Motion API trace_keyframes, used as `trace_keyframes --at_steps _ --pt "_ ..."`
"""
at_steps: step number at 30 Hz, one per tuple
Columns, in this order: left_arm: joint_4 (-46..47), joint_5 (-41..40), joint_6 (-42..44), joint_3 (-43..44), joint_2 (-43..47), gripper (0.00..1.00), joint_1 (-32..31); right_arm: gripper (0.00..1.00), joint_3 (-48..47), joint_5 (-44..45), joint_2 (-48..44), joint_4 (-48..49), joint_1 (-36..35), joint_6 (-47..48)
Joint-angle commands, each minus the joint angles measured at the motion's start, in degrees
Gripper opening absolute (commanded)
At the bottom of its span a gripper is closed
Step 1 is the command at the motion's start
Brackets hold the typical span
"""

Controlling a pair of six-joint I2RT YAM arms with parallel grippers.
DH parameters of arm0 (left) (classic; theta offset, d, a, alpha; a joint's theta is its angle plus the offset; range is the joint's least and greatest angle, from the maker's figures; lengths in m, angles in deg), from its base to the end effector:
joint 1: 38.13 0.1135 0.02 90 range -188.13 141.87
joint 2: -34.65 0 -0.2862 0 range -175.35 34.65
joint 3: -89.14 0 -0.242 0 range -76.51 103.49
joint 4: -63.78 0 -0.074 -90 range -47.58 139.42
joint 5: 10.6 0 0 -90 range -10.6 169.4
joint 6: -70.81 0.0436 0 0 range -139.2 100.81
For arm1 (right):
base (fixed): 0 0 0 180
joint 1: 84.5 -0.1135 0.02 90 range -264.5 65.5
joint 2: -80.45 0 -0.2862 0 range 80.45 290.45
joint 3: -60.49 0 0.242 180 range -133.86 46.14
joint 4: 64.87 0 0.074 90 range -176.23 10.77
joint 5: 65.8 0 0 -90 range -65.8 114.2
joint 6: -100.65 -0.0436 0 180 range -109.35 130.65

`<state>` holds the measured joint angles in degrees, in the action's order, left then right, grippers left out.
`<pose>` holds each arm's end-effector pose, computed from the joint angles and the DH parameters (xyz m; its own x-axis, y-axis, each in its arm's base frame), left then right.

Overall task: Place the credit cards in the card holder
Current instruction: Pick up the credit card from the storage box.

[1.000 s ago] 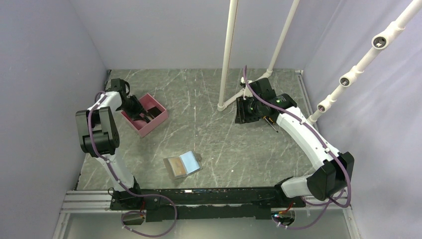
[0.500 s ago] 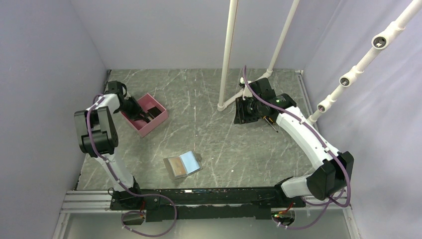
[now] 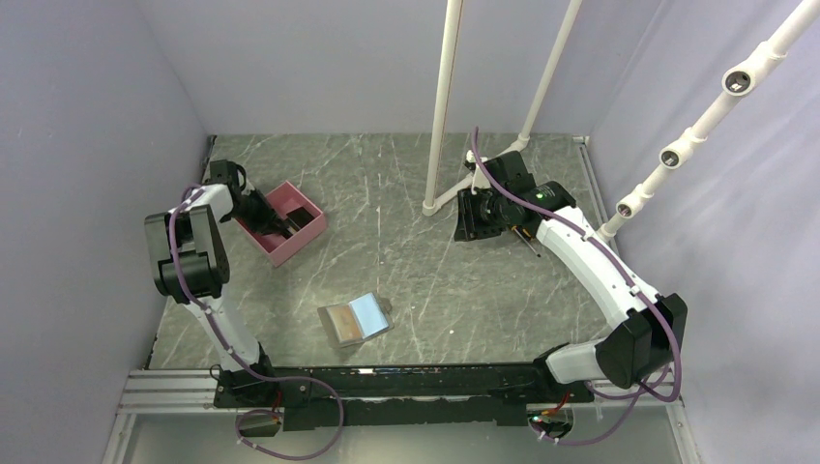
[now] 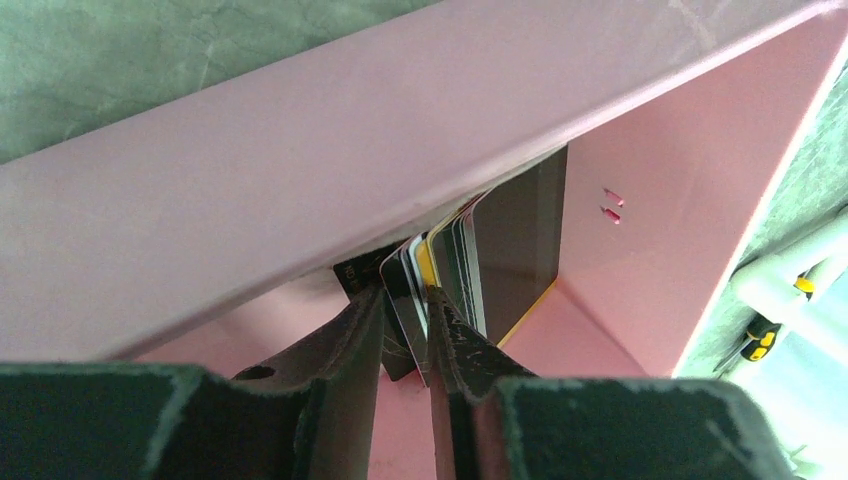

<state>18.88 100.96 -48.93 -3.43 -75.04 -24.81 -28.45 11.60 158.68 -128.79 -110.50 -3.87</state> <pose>0.3782 0.0731 0.1857 -0.7412 -0.6496 -0.1690 -0.5104 0.7090 -0.4866 0.2378 0.1266 0.3453 -0.8335 -0.1343 -0.5360 -0.3474 0.8817 0.3193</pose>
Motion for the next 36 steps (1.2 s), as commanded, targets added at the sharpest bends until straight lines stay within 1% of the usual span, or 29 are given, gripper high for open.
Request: trace_keyframes --at_steps 1,4,6,9,15,22,28,33,35,36 --pt "2.38 2.08 -0.82 -1.06 -0.5 0.27 0.51 0.37 -0.74 -1.02 -0.08 0.44 0.16 0.11" --pt "2.81 2.71 -1.17 -1.25 -0.38 0.26 0.54 0.37 -0.74 -1.03 -0.04 0.39 0.16 0.11" --pt "3.72 2.91 -1.72 -1.76 0.17 0.22 0.56 0.37 -0.65 -1.15 -0.06 0.39 0.16 0.11" --pt "4.82 3.7 -2.71 -2.21 0.48 0.19 0.64 0.37 -0.65 -1.45 0.03 0.59 0.16 0.11" --pt "6.14 4.65 -4.27 -3.15 1.56 0.19 0.73 0.37 -0.47 -1.46 -0.03 0.58 0.16 0.02" --pt "7.07 5.92 -6.22 -3.43 2.35 0.21 0.73 0.37 -0.14 -1.71 0.07 0.69 0.16 -0.07" --pt "7.92 6.54 -7.43 -3.51 2.64 0.2 0.82 0.37 0.01 -1.64 0.04 0.67 0.19 0.1" --pt "8.47 7.37 -8.12 -3.48 2.29 0.16 0.83 0.37 -0.11 -1.5 0.16 0.69 0.16 0.15" --pt "8.76 7.44 -8.5 -3.61 2.28 0.1 0.83 0.37 -0.12 -1.46 0.23 0.69 0.2 0.11" --pt "8.9 7.49 -8.61 -3.6 2.29 0.09 0.77 0.37 -0.12 -1.48 0.26 0.69 0.19 0.11"
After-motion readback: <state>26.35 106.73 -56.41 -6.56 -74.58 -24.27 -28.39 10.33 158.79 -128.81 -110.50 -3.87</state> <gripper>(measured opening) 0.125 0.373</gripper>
